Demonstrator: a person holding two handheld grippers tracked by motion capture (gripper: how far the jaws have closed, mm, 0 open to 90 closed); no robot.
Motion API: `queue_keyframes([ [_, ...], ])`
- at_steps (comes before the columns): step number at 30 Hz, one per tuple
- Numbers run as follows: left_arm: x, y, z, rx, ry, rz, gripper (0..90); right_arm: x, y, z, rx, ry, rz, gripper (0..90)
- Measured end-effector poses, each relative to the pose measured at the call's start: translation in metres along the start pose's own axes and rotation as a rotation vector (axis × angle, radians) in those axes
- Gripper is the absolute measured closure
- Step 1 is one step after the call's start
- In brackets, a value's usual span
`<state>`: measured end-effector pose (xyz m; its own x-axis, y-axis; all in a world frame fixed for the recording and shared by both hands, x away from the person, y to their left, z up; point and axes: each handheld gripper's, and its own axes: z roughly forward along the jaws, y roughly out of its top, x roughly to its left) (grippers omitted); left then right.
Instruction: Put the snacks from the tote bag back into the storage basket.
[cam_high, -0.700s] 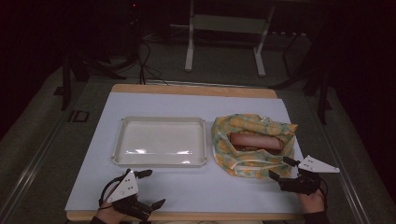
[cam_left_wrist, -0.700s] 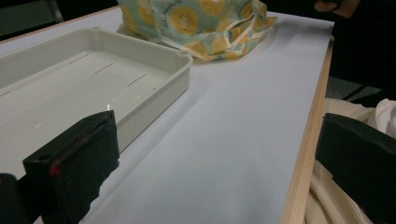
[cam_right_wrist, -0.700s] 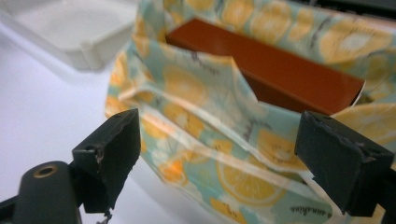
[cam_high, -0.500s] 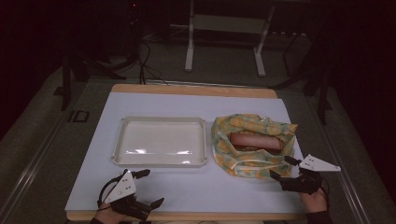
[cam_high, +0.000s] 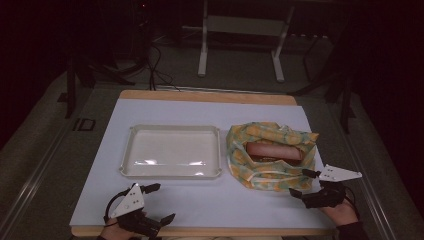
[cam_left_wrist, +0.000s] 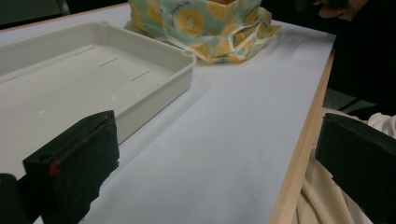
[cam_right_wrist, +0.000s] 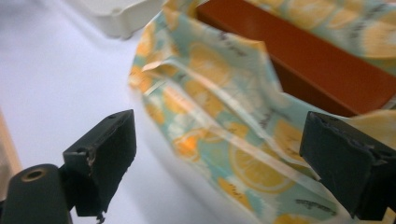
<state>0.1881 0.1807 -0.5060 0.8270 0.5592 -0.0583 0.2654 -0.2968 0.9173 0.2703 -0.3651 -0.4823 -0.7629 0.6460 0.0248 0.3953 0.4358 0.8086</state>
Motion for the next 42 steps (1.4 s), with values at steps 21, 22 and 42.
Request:
queue_keyframes([
  [21,-0.028,0.008,-0.004,-0.028,0.038,0.027,0.0,0.015,0.037,0.011,0.008,0.142,-0.125,10.5],
  [22,-0.027,0.008,-0.003,-0.027,0.034,0.023,0.0,0.016,0.041,0.011,0.003,0.15,-0.128,10.5],
  [42,-0.027,0.009,-0.001,-0.031,0.025,0.034,0.0,0.014,0.087,0.013,-0.04,0.169,-0.223,13.2],
])
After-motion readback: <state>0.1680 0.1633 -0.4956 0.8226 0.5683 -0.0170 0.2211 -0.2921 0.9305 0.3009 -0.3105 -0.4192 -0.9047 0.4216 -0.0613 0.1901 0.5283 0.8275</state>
